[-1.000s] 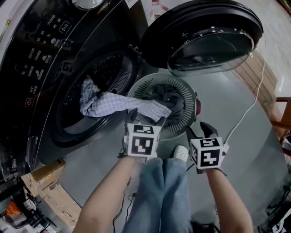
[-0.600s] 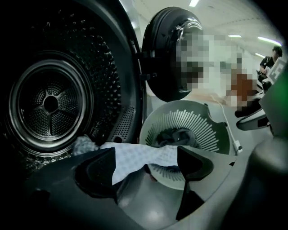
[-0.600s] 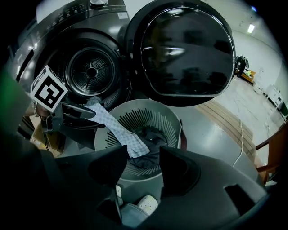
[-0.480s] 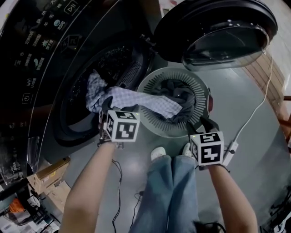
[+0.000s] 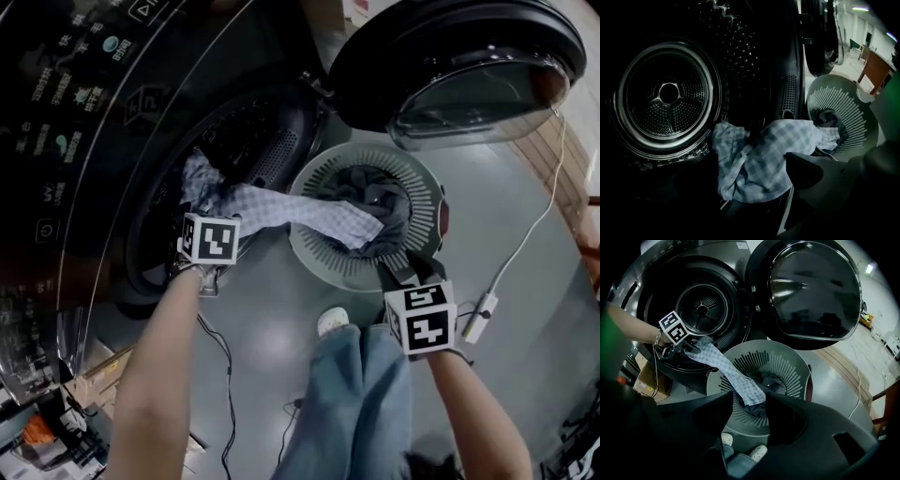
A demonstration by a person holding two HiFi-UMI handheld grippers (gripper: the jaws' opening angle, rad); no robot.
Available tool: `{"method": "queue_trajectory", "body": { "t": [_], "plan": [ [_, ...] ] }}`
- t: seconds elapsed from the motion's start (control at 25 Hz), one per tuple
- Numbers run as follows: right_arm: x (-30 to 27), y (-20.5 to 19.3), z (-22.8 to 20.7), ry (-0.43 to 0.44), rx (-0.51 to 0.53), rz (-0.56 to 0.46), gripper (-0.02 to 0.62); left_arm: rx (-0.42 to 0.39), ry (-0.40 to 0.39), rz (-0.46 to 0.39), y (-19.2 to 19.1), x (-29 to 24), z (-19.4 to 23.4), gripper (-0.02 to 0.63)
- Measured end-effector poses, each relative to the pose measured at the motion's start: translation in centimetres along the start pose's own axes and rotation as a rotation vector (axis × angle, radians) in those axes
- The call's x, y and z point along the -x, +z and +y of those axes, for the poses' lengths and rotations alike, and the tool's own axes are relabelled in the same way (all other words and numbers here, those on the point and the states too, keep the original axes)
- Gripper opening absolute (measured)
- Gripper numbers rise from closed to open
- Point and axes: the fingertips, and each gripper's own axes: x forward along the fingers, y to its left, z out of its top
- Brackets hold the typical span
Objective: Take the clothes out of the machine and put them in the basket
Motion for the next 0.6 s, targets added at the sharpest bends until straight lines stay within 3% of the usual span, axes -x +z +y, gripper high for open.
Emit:
{"method": "queue_trajectory", "body": {
  "t": [0.2, 0.36, 0.52, 0.6],
  "plan": [
    [-0.9, -0.1, 0.4, 0.003, 0.003, 0.011, 0.211, 0.023, -0.024, 0.068, -0.7, -2.0, 1.8, 0.442],
    [-1.7, -0.1, 0.5, 0.000, -0.005, 0.010, 0.204, 0.165, -0.303, 0.078, -0.4, -3.6, -1.8, 0.439],
    [-1.8, -0.1, 0.5, -0.002, -0.022, 0.009, 0.193, 0.131, -0.357, 0.058, 0.0, -3.3, -3.6, 0.281],
    [-1.6, -0.1, 0.6, -0.002, -0.020, 0.011, 0.187, 0.092, -0.359, 0.054, 0.0, -2.7, -5.0, 0.258]
  ]
}}
